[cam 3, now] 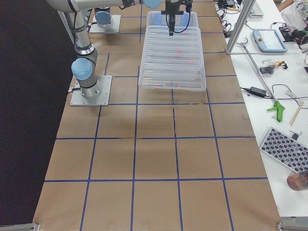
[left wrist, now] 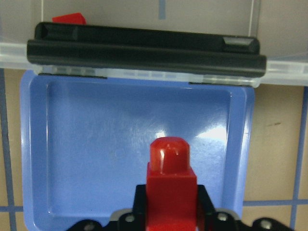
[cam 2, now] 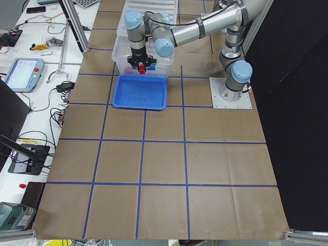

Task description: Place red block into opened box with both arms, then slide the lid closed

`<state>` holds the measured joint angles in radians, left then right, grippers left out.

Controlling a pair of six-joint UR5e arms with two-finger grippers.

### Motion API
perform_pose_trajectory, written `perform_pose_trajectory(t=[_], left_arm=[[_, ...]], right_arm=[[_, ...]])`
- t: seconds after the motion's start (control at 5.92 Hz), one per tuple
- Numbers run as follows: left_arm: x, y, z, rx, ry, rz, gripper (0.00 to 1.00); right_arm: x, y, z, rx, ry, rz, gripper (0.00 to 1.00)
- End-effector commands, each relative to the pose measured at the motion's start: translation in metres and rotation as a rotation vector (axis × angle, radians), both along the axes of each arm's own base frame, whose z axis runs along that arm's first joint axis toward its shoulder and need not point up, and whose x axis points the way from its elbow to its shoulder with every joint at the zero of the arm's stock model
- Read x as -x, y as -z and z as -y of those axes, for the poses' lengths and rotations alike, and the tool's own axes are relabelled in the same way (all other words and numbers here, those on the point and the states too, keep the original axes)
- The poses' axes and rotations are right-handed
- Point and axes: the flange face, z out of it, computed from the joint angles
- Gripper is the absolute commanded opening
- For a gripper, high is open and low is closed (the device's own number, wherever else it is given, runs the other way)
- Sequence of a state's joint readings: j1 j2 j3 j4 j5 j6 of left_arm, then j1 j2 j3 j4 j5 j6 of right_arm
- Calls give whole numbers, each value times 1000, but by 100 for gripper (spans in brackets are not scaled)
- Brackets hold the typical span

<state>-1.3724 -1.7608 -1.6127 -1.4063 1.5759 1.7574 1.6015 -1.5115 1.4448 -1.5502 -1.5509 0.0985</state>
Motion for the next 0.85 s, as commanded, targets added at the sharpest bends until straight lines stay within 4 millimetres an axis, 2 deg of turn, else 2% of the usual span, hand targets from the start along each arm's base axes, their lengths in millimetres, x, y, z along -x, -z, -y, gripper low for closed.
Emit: perform_pose_trajectory(t=[0.0,0.17,0.34,0.51,0.68], left_arm=[[29,-11,-6,-19,-4,-7,2],[78,-13,-8,-10,-23,2,2],[133,-4,-10,16,-30,9,2],[151,4,-10,13,-14,-15,2],[158,16,-4,32,-45,-55,2]], right_arm=[[0,1,-1,-3,0,-2,100],[0,0,-1,-2,0,0,100],[1,0,0,-2,1,-2,100],[1,0,0,-2,1,0,100],[1,0,0,-2,1,-2,100]])
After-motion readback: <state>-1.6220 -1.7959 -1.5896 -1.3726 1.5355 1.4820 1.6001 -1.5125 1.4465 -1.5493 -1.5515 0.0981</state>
